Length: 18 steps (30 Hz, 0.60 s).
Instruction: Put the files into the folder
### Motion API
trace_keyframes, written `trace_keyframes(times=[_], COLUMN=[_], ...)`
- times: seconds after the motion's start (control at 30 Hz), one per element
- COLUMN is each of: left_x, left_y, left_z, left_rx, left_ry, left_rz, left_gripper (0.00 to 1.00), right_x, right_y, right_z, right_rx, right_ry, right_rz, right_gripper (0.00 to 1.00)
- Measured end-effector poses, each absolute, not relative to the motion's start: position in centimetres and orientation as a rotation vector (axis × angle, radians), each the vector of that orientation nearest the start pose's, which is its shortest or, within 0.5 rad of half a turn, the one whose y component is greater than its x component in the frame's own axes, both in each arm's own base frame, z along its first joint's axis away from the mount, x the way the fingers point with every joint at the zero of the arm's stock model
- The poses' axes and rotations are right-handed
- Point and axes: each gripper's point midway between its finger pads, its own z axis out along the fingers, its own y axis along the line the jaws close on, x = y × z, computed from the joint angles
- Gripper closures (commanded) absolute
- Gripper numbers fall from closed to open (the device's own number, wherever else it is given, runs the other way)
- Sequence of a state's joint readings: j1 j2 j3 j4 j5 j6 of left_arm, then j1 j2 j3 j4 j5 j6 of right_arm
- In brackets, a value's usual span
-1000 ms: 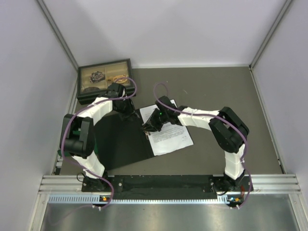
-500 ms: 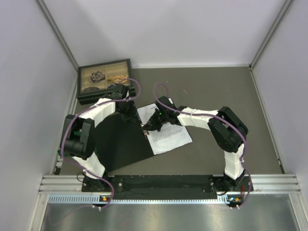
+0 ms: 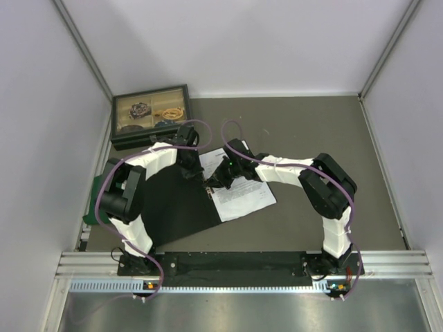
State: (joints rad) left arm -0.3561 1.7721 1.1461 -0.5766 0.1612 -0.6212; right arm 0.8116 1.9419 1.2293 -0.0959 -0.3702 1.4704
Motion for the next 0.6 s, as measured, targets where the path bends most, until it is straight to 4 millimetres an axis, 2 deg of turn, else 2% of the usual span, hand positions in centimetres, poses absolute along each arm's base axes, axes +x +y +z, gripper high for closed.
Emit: trace_keyframes(times=[0.6], left_x=[32.4], left_y=[-17.3], left_z=[2.2], left_rx=[-0.345], left_ry=[2.852], left_rz=[-0.396], left_gripper=[0.86], right_x=[26.0], right_y=[42.4], right_z=[7.7], right_rx=[0.668], right_ry=[2.8], right_rz=[1.264], right_gripper=[1.0])
